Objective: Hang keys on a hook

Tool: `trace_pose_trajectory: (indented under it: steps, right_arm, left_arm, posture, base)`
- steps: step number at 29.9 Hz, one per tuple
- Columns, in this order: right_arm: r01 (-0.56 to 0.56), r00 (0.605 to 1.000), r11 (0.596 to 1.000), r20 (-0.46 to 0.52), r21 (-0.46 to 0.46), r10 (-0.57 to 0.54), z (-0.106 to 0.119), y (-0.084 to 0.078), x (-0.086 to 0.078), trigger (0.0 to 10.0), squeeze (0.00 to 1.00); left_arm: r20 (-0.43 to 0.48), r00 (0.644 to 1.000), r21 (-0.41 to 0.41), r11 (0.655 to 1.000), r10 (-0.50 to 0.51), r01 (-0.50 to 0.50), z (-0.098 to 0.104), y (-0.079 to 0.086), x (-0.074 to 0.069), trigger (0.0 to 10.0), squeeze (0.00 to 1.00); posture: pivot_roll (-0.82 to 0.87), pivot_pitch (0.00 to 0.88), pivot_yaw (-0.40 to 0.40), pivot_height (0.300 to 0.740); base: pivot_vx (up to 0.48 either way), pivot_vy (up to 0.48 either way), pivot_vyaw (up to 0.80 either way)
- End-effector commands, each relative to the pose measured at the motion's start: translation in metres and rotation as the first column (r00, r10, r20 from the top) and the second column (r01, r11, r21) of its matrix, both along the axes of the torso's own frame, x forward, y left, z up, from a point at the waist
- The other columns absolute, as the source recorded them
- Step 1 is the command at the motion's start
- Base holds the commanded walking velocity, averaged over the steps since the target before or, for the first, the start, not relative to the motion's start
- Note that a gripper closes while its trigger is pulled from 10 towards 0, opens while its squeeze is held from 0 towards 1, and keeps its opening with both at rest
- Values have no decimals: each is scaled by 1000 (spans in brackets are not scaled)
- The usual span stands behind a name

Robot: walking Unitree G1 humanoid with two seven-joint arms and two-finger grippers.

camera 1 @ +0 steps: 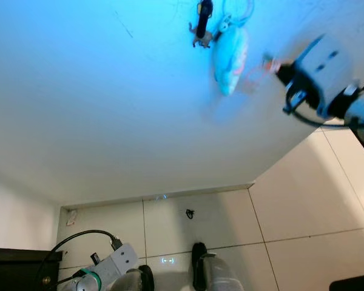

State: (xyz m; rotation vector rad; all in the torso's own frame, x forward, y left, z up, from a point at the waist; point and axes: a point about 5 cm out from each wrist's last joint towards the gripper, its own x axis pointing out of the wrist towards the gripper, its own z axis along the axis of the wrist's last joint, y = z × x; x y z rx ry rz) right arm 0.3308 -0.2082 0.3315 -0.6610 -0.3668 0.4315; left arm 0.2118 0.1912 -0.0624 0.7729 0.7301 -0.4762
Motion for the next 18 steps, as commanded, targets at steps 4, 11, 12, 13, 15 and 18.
trace_pose_trajectory:
  steps: [4, 11, 12, 13, 15, 18]
  right_arm:
    - [-131, 990, 987, 74, 96, 124, 13, 8, -16, 10000, 0]
    - [-262, 961, 964, 109, 53, 255, 26, 11, -40, 10000, 0]
    - [-262, 961, 964, 109, 53, 255, 26, 11, -40, 10000, 0]
    - [-262, 961, 964, 109, 53, 255, 26, 11, -40, 10000, 0]
    - [-193, 973, 981, 139, 35, 186, 39, -4, -45, 10000, 0]
    - [-107, 980, 994, 170, 32, 100, 46, -19, -47, 10000, 0]
  left_arm:
    - [-63, 998, 23, 1000, -3, 4, -9, 5, -16, 10000, 0]
    - [-63, 998, 24, 1000, -4, 5, -10, 4, -17, 10000, 0]
    - [-63, 998, 24, 1000, -4, 5, -10, 4, -17, 10000, 0]
    - [-63, 998, 24, 1000, -4, 5, -10, 4, -17, 10000, 0]
    - [-65, 998, 23, 1000, -6, 7, -10, 4, -17, 10000, 0]
    - [-66, 998, 21, 1000, -5, 7, -10, 4, -17, 10000, 0]
  posture:
    - [-167, 229, 78, 740]
    - [-170, 228, 76, 740]
    - [-170, 228, 76, 740]
    - [-170, 228, 76, 740]
    - [-173, 226, 74, 740]
    - [-176, 228, 75, 740]
  base:
    - [0, 0, 0]
    - [0, 0, 0]
    - [0, 0, 0]
    - [0, 0, 0]
    - [0, 0, 0]
    - [0, 0, 0]
